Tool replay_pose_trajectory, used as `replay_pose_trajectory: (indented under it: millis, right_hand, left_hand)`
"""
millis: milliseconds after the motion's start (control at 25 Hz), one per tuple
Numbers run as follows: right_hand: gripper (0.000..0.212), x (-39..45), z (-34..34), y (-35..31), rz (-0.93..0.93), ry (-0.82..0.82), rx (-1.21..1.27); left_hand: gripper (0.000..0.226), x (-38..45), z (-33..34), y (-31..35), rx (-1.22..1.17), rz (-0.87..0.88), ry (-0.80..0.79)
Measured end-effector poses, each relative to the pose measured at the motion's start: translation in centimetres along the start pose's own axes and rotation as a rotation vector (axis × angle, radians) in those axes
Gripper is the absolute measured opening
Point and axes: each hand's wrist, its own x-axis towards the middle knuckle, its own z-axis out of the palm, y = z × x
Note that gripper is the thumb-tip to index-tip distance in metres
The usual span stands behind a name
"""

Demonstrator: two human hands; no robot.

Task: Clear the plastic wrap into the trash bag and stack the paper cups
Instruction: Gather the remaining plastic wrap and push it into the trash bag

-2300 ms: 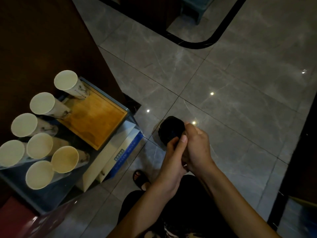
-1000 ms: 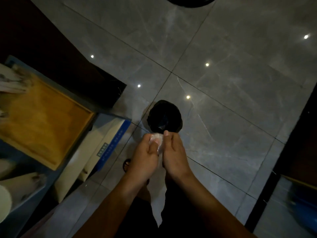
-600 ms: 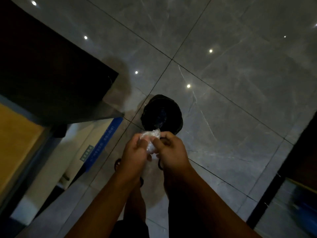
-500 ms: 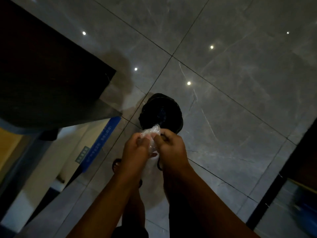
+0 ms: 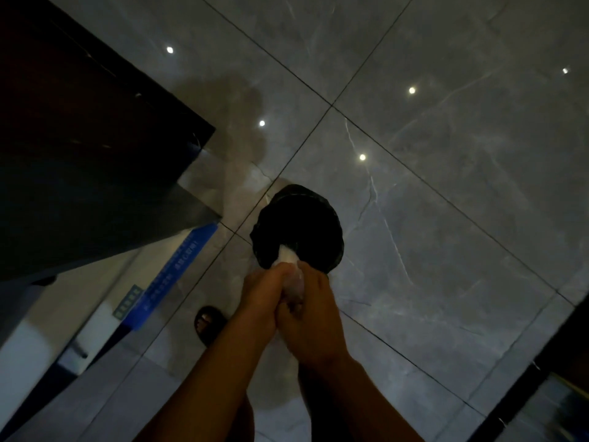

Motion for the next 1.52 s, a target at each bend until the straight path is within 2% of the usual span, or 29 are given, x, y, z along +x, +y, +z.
replay_pose_trajectory:
  millis: [80,160,280,400,480,560,680,760,960,1160,1240,1400,1520]
  right_hand:
    - [0.056,1.5,0.0,1.3,0.01,-0.047,-0.14]
    - [0.046,3.5,-0.7,2.4,0.043,-0.067,-0.261]
    - [0.029,6.0,-1.3,3.1,-0.005,-0.18,-0.305]
    - [0.029,8.1,-1.7,3.8,0.013,-0.2,-0.357]
    - [0.031,10.0,-2.0,4.8,0.018,-0.171,-0.406]
    - [0.032,11.6,-2.1,6.0,0.044,-0.215,-0.486]
    - [0.034,13.5,-1.6,7.4,0.068,-0.331,-0.585]
    - [0.039,14.5,-1.1,7.9,0.074,-0.338,-0.61]
    - [0.069,16.4,-0.4,7.5,0.071,-0.226,-0.602]
    - [0.102,16.3,-0.3,6.0,0.143,-0.105,-0.512]
    - [0.089,15.3,-0.5,5.6,0.167,-0.092,-0.539]
    - [0.047,12.0,-1.1,5.3,0.174,-0.161,-0.501]
    - [0.037,7.9,-1.5,5.7,0.155,-0.159,-0.508]
  left_hand:
    - [0.025,1.5,0.7,-0.5,-0.031,0.036,-0.049]
    - [0.016,2.5,1.5,-1.5,0.077,0.15,0.015]
    - [0.022,4.3,2.3,-2.9,0.225,0.296,0.149]
    - [0.029,6.3,1.4,-3.7,0.358,0.419,0.097]
    - [0.031,8.4,0.1,-4.0,0.641,0.552,0.096]
    - [0.032,10.6,-1.6,-4.2,1.06,0.693,0.145]
    - [0.062,13.5,-3.8,-4.3,1.426,0.721,0.094]
    - [0.065,14.8,-4.5,-4.3,1.561,0.701,0.044]
    - [0.065,16.2,-4.9,-4.1,1.56,0.597,-0.018]
    - [0.068,15.6,-4.7,-3.7,1.596,0.651,0.028]
    - [0.067,14.3,-4.8,-3.5,1.569,0.659,0.027]
    - [0.055,11.2,-6.0,-3.7,1.552,0.662,0.004]
    - [0.051,8.5,-7.9,-4.3,1.487,0.643,0.002]
